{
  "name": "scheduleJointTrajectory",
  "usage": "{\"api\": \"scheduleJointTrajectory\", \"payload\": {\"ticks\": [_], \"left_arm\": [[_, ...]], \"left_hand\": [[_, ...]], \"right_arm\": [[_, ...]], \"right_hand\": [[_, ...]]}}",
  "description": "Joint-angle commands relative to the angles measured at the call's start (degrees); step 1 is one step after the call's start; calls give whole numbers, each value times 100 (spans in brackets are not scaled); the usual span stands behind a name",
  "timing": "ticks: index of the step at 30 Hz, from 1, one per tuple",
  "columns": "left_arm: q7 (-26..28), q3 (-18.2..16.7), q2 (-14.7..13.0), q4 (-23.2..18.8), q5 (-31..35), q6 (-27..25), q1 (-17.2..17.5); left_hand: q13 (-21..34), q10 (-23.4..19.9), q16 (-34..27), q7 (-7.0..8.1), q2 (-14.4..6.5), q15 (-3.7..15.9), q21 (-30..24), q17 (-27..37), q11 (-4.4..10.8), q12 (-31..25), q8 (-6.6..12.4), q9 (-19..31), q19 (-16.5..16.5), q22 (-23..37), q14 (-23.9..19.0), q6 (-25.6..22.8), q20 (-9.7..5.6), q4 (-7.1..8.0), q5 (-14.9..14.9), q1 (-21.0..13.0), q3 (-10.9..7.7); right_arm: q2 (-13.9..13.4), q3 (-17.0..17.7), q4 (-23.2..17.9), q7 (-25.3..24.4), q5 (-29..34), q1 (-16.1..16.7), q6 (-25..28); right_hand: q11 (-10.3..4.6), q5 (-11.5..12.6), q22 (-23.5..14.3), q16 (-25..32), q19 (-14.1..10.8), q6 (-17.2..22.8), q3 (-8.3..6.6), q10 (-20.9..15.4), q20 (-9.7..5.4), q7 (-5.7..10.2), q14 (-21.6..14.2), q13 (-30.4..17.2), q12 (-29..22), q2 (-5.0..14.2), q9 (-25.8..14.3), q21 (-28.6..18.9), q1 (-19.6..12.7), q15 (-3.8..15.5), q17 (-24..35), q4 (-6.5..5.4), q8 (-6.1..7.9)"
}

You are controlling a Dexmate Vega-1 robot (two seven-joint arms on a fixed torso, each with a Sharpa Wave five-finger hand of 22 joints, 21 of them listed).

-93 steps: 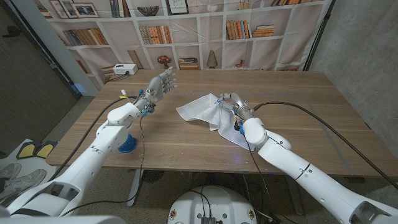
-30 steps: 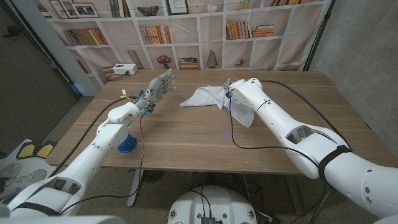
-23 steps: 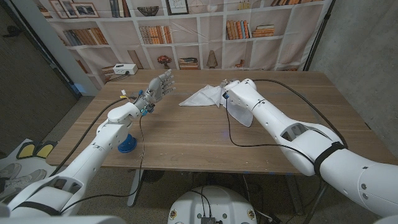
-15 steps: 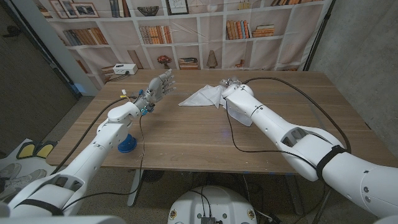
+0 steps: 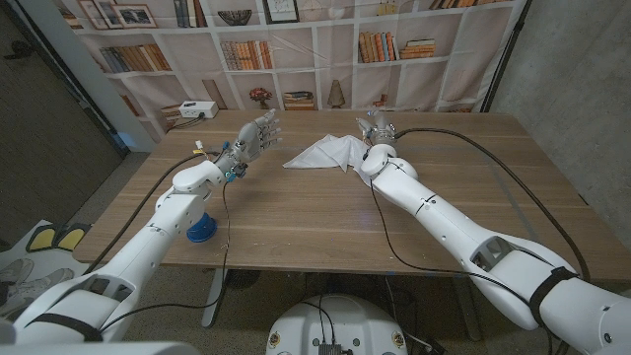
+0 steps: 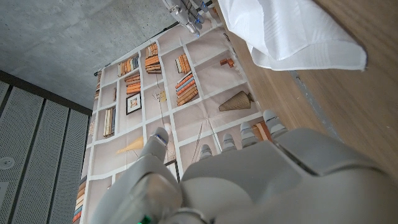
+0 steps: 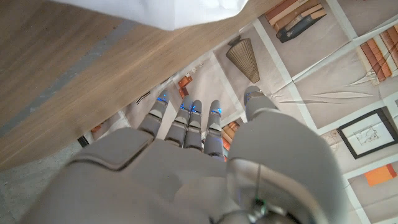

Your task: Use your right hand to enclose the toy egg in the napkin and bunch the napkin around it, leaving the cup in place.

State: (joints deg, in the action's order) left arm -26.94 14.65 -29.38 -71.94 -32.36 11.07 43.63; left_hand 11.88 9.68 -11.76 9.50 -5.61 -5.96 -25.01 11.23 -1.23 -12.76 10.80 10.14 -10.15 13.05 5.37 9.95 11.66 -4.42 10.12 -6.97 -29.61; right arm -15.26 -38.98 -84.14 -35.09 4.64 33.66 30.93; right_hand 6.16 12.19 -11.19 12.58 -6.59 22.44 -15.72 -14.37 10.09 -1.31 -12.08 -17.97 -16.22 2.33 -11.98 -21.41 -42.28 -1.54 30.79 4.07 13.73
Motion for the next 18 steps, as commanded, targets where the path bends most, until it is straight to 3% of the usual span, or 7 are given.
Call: {"api": "scheduleJointTrajectory", "payload": {"ticks": [1, 9, 18], "left_arm": [[22, -21, -46, -155, -6, 17, 102], [22, -29, -80, -244, -8, 11, 153], [27, -46, -120, -363, -18, -3, 215]], "left_hand": [[5, 231, -33, 5, 13, -28, -38, 5, 0, -22, -15, 8, -131, 11, -44, 186, 53, -6, 1, -37, -40], [6, 225, -25, -1, 15, -28, -39, 5, -5, -24, -13, 9, -128, 11, -37, 185, 55, -8, 2, -37, -42], [5, 230, -15, -3, 15, -28, -38, 5, -4, -21, -13, 9, -128, 10, -26, 185, 55, -10, 2, -37, -44]], "right_arm": [[-752, 65, -1552, 82, 502, 859, 903], [-1044, -151, -2184, 269, 829, 1142, 1749], [-1249, -570, -2612, 691, 1043, 1062, 2765]], "right_hand": [[52, 0, -9, -64, 159, -218, 160, 218, 41, -43, 212, -9, 79, -135, -16, 75, 317, -56, 15, -85, -109], [88, 53, -18, -104, 396, -424, 466, 572, 94, -106, 543, -18, 192, -381, -45, 204, 887, -136, 35, -270, -206], [126, 191, -55, -163, 979, -1155, 797, 1348, 206, -282, 1244, -55, 396, -607, -90, 476, 1417, -242, 54, -414, -336]]}}
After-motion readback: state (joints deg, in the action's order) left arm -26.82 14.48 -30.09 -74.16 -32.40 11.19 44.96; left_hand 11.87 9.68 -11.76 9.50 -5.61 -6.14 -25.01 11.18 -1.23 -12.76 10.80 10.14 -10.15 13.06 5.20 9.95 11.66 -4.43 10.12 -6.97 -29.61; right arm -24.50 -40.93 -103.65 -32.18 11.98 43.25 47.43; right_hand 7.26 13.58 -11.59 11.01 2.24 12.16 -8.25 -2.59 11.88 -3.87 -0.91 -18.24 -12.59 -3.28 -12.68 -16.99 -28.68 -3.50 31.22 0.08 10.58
